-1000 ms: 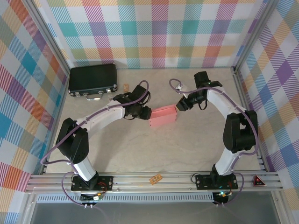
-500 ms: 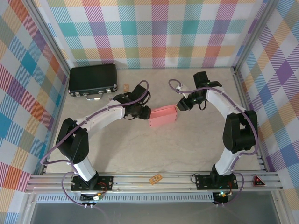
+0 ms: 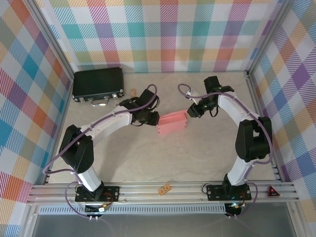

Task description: Fold the paper box

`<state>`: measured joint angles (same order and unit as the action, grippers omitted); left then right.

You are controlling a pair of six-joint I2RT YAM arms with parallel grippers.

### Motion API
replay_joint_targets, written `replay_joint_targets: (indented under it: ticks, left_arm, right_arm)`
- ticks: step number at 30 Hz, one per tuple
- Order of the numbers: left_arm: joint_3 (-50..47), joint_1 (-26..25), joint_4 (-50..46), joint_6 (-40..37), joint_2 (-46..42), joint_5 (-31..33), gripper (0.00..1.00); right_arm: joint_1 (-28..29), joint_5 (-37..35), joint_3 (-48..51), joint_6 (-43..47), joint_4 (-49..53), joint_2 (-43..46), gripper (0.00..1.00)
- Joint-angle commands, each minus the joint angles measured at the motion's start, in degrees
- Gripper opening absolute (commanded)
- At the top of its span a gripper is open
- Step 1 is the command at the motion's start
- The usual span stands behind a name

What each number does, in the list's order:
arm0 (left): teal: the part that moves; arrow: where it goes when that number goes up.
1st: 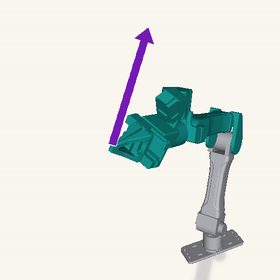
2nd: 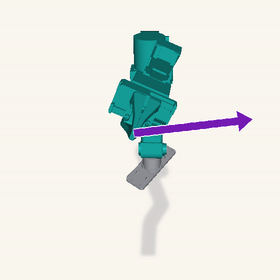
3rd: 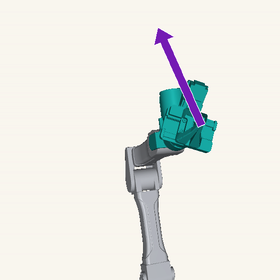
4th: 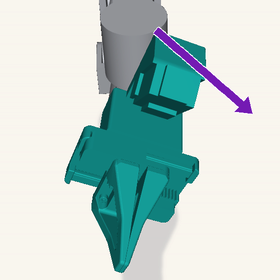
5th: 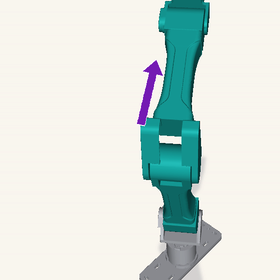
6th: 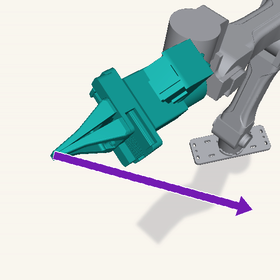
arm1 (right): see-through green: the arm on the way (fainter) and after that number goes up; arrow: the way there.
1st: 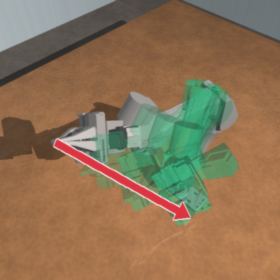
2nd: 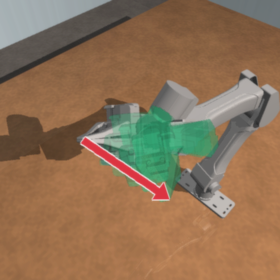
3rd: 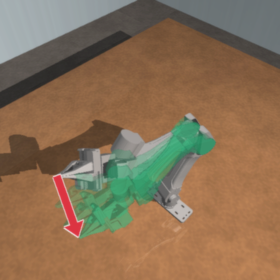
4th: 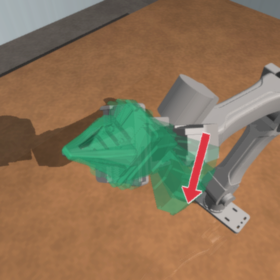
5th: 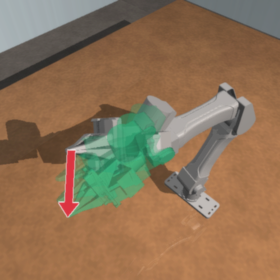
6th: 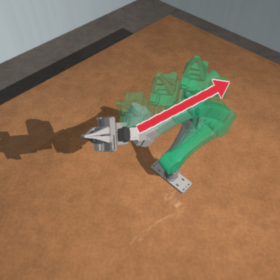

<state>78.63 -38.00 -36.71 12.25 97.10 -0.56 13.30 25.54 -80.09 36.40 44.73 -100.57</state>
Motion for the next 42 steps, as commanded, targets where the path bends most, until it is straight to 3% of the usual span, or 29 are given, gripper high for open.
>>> replay_joint_targets:
  ticks: [1,20,27,42]
  left_arm:
    - [1.85,0.3,0.87,0.3,0.45,-1.28,0.23]
    - [1.28,0.29,0.96,1.49,1.25,-2.55,0.2]
    - [0.51,0.29,0.49,2.01,0.24,-1.24,0.24]
    - [-0.93,0.27,1.37,3.62,0.24,-3.09,0.17]
  right_arm:
    - [0.66,1.43,-0.49,-0.88,1.74,1.44,0.19]
    - [2.24,0.76,-0.47,-3.09,2.91,2.01,0.18]
    - [2.24,-0.36,-0.7,-3.36,3.26,2.28,0.16]
    - [2.34,-0.05,-1.38,-4.91,4.03,2.27,0.15]
